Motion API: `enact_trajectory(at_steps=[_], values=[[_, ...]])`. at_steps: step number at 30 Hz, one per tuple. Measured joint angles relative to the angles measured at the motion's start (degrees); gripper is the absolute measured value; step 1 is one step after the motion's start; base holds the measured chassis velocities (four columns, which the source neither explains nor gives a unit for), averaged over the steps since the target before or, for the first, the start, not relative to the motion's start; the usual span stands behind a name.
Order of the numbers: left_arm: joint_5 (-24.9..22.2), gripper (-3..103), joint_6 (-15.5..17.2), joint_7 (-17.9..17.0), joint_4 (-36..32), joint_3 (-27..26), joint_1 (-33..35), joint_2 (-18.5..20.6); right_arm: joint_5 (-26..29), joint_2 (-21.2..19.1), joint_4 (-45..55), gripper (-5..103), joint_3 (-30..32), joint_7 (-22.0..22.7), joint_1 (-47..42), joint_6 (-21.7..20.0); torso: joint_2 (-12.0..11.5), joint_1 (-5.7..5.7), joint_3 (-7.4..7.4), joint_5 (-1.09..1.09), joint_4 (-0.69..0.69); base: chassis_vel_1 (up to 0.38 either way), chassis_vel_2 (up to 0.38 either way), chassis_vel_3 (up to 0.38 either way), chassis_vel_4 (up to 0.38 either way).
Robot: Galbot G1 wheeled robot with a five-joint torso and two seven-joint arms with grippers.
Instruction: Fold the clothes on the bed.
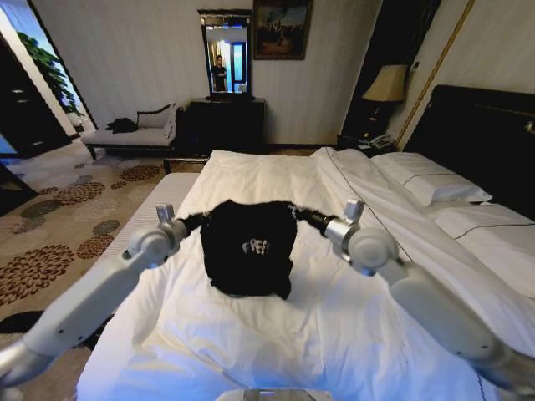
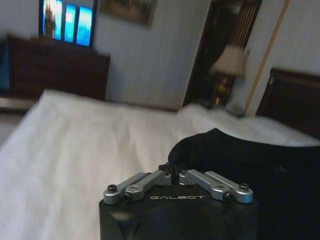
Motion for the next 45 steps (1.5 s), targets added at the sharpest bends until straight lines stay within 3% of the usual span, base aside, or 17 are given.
enact_trajectory(at_steps=[7, 15, 17, 25, 29, 35, 41, 44, 45], values=[[-3.4, 2, 0.0, -0.4, -1.4, 1.8, -9.0, 3.0, 6.5, -3.3, 0.9, 1, -0.3, 2.4, 7.3, -0.7, 0.0, -0.01, 0.00, 0.05, 0.01, 0.000, 0.000, 0.000, 0.000], [-8.1, 2, 0.6, -0.5, 0.7, 7.7, -21.8, 5.4, 14.5, -6.2, -2.0, 1, -3.0, 3.5, 22.7, -2.0, 0.0, 0.00, 0.00, 0.01, 0.00, 0.000, 0.000, 0.000, 0.000], [-8.8, 2, 0.6, -0.5, 1.1, 8.4, -23.5, 5.4, 15.2, -6.1, -2.6, 1, -3.4, 3.7, 24.1, -2.1, 0.0, 0.00, 0.00, 0.01, 0.01, 0.000, 0.000, 0.000, 0.000], [-16.1, 2, 1.5, -1.5, 4.3, 16.1, -40.7, 5.2, 18.6, -6.6, -5.3, 1, -3.9, 3.9, 31.0, -3.4, 0.0, 0.00, 0.00, 0.04, -0.01, 0.000, 0.000, 0.000, 0.000], [-18.4, 2, 2.0, -1.9, 3.7, 17.2, -44.1, 6.0, 20.2, -7.7, -5.4, 1, -3.5, 3.7, 33.1, -3.7, 0.0, 0.00, 0.00, 0.03, -0.01, 0.000, 0.000, 0.000, 0.000], [-20.9, 2, 2.5, -2.0, 1.1, 16.9, -45.7, 9.0, 22.9, -8.7, -4.9, 1, -3.6, 3.9, 37.0, -3.9, 0.0, 0.00, 0.00, 0.01, 0.01, 0.000, 0.000, 0.000, 0.000], [-24.8, 2, 2.7, -2.8, -2.7, 12.7, -43.9, 14.1, 27.1, -10.5, -1.4, 1, -3.4, 4.7, 39.9, -4.0, 0.0, -0.01, -0.01, 0.02, -0.02, 0.000, 0.000, 0.000, 0.000], [-25.9, 2, 3.0, -2.3, -5.8, 3.6, -36.7, 18.7, 30.9, -11.5, 2.4, 1, -1.3, 6.2, 39.7, -4.0, 0.0, -0.01, -0.01, 0.00, 0.02, 0.000, 0.000, 0.000, 0.000], [-25.9, 2, 3.0, -2.3, -5.8, 3.6, -36.7, 18.7, 30.9, -11.5, 2.4, 1, -1.3, 6.2, 39.7, -4.0, 0.0, -0.01, -0.01, 0.00, 0.02, 0.000, 0.000, 0.000, 0.000]])
